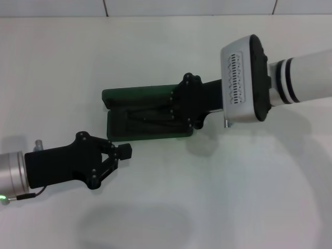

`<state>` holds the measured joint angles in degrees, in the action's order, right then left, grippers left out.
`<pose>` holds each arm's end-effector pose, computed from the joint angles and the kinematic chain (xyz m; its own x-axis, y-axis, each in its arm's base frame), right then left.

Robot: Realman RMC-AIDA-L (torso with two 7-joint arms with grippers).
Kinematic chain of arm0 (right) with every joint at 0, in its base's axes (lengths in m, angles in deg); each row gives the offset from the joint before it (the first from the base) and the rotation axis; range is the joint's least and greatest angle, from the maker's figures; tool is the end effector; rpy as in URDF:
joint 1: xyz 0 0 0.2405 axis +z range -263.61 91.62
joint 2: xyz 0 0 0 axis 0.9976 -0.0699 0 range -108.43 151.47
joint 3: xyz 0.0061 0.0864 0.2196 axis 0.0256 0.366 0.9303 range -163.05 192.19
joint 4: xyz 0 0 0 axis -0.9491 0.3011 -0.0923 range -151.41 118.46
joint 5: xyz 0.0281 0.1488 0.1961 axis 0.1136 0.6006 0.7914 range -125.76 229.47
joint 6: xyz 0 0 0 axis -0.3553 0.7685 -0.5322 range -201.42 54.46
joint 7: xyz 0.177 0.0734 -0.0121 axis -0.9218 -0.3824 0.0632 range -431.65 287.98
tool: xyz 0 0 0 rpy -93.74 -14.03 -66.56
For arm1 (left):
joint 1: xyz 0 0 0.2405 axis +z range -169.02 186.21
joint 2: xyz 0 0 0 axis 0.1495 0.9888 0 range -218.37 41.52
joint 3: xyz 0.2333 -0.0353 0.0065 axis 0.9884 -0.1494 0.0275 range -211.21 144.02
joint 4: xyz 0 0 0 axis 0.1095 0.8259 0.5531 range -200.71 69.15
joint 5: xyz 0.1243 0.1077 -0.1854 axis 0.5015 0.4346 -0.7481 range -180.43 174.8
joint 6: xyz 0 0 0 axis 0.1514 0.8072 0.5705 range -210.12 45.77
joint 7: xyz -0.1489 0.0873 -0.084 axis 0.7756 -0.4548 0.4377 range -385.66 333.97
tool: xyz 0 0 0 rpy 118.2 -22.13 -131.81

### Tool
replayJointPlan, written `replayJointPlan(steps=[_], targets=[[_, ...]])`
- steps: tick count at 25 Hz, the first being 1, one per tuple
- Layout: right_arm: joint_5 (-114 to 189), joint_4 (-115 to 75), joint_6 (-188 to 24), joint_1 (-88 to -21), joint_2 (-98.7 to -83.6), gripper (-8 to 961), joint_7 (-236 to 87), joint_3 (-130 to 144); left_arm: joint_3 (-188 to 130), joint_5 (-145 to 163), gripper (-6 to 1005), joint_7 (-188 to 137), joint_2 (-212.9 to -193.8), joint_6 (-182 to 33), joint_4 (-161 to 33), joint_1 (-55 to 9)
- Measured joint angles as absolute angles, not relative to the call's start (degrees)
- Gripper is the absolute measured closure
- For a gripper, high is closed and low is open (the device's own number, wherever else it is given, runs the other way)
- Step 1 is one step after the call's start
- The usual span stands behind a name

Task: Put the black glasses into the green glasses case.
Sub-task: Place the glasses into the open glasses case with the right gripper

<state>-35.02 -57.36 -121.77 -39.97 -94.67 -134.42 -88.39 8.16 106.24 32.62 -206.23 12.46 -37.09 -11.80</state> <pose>0.1072 0.4182 -0.1626 0.9180 0.3922 -0.0585 0.3607 -0.8872 -0.2877 -0.2952 0.2940 -0.0478 0.7926 0.2278 0.5656 0.3773 -0.9119 -0.1614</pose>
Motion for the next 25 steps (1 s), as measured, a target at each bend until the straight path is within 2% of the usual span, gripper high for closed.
replayJointPlan(steps=[25], targets=[[-28.2, -56.5, -116.2, -38.2, -94.67, 771, -134.6, -94.6, 8.5, 107.2, 986, 32.7, -206.64, 12.4, -37.0, -12.4]])
